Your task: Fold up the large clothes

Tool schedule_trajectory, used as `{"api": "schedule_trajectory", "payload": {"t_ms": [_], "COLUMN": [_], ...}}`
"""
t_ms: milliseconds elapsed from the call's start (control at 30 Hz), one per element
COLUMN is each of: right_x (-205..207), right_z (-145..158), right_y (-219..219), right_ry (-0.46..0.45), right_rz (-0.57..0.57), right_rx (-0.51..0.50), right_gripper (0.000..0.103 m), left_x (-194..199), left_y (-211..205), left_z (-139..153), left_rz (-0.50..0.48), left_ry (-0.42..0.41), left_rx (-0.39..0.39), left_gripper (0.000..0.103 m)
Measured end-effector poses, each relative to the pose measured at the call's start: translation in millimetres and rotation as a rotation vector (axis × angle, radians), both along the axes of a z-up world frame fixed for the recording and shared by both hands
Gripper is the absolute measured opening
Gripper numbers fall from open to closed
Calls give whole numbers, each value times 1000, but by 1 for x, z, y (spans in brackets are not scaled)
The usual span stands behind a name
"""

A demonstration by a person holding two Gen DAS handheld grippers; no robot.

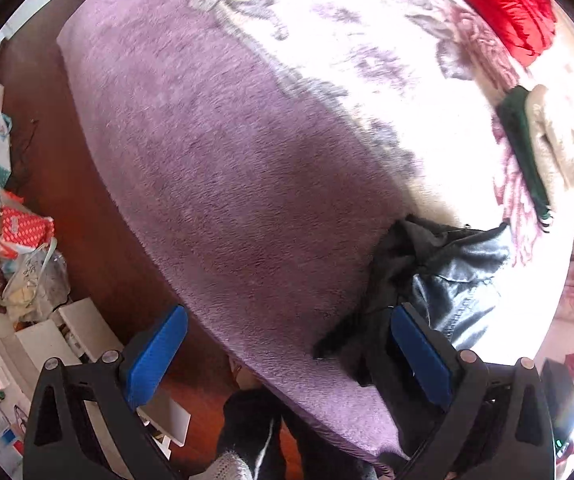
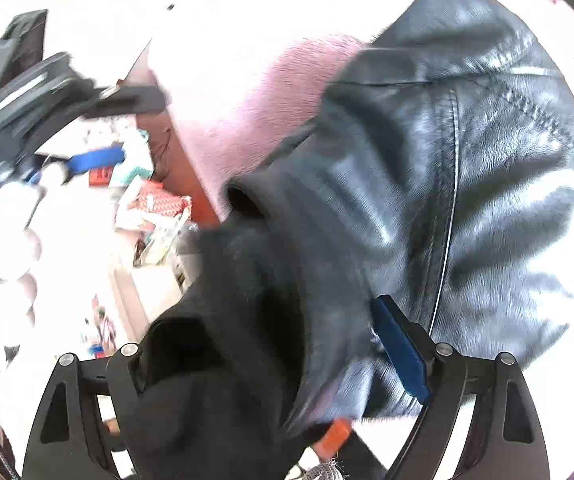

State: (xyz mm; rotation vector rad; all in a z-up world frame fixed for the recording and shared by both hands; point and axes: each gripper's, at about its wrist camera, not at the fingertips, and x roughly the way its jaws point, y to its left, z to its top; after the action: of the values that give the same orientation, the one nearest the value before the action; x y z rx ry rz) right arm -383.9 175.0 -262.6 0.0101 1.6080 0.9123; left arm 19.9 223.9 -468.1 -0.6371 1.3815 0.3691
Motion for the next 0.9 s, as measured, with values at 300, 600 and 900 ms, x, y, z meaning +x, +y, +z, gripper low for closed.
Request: {"api": "schedule_trajectory", "payload": {"t_ms": [300, 600, 900], "right_x": [68, 170, 89], "right_z": [2, -144, -194], "right_y": [-170, -222, -183], "right_ry": [230, 475, 463], "right_rz": [-288, -172, 130], "right_rx": [77, 210, 328], "right_gripper": [92, 92, 94], "left_x": [37, 2, 11], "left_y": [-64, -73, -67], "left_z": [-36, -134, -125], "left_rz": [-98, -5, 9], "left_ry": [16, 168, 209], "left_rx": [-17, -68, 1], "left_gripper": [103, 103, 103]}}
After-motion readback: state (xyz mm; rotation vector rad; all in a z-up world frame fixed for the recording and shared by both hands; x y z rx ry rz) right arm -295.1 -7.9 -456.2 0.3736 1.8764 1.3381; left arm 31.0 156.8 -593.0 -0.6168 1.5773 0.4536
